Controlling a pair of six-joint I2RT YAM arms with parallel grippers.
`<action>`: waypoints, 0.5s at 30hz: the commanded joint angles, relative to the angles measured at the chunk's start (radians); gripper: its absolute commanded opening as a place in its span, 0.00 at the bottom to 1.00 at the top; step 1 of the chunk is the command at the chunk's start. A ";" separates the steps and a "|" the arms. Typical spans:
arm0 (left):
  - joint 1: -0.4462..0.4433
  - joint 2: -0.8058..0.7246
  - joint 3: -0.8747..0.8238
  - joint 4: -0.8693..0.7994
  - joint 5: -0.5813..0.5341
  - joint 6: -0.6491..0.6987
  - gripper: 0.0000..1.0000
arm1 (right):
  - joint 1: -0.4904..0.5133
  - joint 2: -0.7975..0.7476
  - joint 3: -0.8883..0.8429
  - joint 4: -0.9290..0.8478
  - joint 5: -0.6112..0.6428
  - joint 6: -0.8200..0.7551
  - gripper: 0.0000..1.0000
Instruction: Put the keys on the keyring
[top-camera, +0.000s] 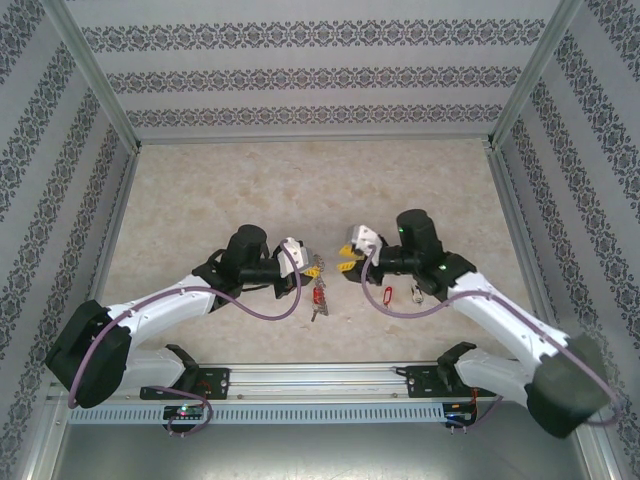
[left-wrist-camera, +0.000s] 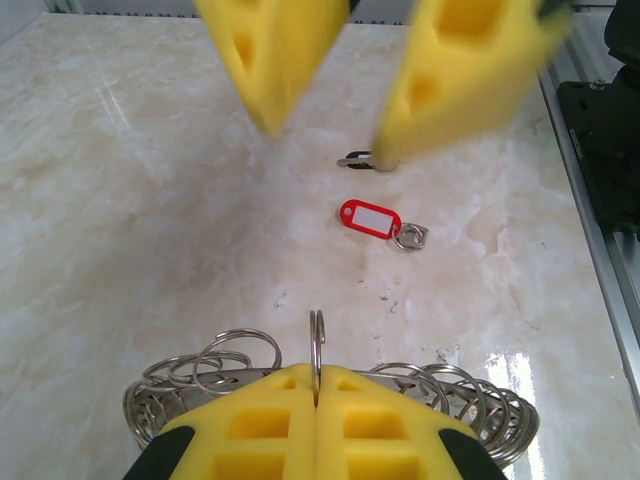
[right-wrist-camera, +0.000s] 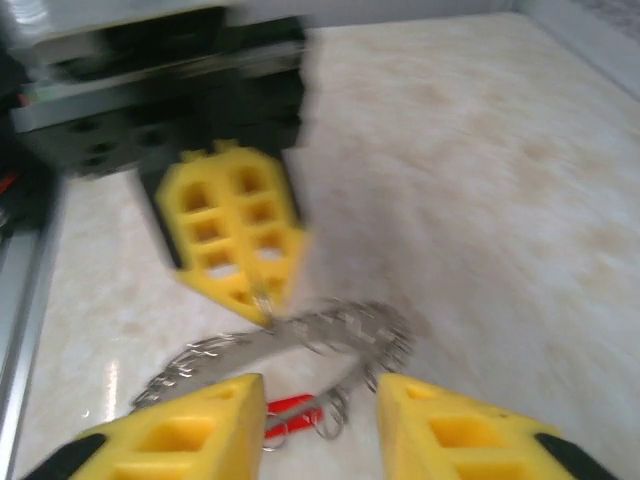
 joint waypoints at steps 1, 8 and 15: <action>0.004 -0.024 -0.011 0.101 0.009 -0.038 0.00 | -0.034 -0.069 -0.044 0.020 0.358 0.401 0.39; 0.004 -0.036 -0.019 0.137 0.005 -0.071 0.00 | -0.138 0.006 0.072 -0.507 0.610 0.866 0.34; 0.004 -0.046 -0.011 0.111 0.010 -0.066 0.00 | -0.112 0.149 0.044 -0.609 0.531 0.974 0.31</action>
